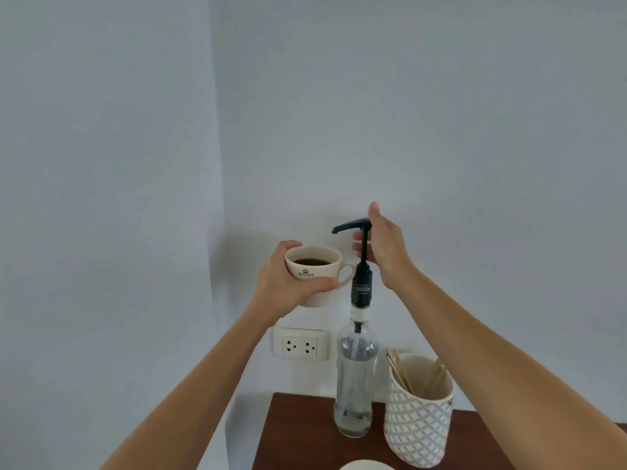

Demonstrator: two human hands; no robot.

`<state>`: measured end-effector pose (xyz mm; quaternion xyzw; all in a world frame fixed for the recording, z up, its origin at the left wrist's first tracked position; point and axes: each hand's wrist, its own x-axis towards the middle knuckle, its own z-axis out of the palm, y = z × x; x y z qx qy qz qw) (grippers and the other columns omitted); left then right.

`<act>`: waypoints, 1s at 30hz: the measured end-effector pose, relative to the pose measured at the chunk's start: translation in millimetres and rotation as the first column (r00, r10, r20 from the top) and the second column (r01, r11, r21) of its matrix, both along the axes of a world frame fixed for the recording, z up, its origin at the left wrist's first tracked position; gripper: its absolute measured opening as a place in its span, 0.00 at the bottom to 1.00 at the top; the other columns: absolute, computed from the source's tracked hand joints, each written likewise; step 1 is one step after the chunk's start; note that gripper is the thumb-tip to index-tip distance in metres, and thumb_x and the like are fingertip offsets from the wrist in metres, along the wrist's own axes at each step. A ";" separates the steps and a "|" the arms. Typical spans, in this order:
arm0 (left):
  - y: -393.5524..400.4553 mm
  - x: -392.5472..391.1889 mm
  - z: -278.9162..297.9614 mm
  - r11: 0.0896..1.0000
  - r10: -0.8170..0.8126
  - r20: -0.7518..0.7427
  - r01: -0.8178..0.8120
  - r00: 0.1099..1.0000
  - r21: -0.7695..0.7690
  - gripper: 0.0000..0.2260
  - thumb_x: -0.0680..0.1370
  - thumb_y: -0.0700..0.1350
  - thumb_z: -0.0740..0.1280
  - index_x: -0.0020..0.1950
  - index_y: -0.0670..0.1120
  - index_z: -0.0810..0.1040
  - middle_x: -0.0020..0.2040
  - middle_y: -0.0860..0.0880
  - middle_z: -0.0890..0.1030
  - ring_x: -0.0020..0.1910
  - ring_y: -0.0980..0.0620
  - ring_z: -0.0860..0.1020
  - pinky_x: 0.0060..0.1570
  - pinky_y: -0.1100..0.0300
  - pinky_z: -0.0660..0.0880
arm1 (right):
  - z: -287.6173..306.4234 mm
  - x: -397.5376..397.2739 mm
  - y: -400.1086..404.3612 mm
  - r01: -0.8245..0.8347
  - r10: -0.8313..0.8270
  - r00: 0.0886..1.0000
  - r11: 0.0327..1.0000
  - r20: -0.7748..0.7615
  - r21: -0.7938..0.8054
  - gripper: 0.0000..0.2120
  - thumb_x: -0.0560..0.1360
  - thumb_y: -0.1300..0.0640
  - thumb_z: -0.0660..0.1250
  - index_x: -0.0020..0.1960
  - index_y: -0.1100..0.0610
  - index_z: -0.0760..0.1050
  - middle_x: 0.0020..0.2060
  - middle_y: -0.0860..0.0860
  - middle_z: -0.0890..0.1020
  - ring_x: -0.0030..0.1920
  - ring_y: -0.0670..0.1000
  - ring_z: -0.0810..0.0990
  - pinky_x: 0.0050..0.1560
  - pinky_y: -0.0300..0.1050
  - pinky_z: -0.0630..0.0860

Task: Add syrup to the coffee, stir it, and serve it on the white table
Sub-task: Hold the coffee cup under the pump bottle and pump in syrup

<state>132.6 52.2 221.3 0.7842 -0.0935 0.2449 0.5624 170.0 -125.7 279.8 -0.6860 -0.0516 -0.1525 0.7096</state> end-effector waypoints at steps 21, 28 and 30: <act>-17.3 22.8 13.1 0.993 -0.096 -0.042 0.093 0.994 -0.069 0.41 0.49 0.59 0.79 0.61 0.53 0.73 0.52 0.56 0.82 0.50 0.57 0.81 0.40 0.62 0.77 | -13.4 12.7 30.4 0.161 -0.176 0.972 0.982 0.159 0.100 0.21 0.71 0.52 0.60 0.24 0.53 0.81 0.30 0.53 0.88 0.38 0.60 0.87 0.38 0.49 0.75; -17.8 19.3 15.8 0.993 -0.103 -0.055 0.099 0.993 -0.066 0.41 0.48 0.60 0.79 0.60 0.55 0.73 0.51 0.57 0.81 0.49 0.58 0.81 0.38 0.63 0.76 | -13.3 13.6 30.1 0.196 -0.209 0.967 0.976 0.148 0.100 0.21 0.71 0.53 0.59 0.21 0.54 0.77 0.30 0.54 0.88 0.40 0.63 0.87 0.38 0.50 0.77; -17.8 18.4 15.8 0.993 -0.103 -0.056 0.100 0.993 -0.062 0.40 0.49 0.60 0.79 0.59 0.56 0.72 0.50 0.58 0.81 0.47 0.60 0.80 0.37 0.64 0.76 | -13.7 14.2 29.3 0.194 -0.206 0.968 0.977 0.146 0.092 0.20 0.70 0.53 0.59 0.21 0.55 0.76 0.30 0.54 0.88 0.38 0.62 0.87 0.37 0.50 0.77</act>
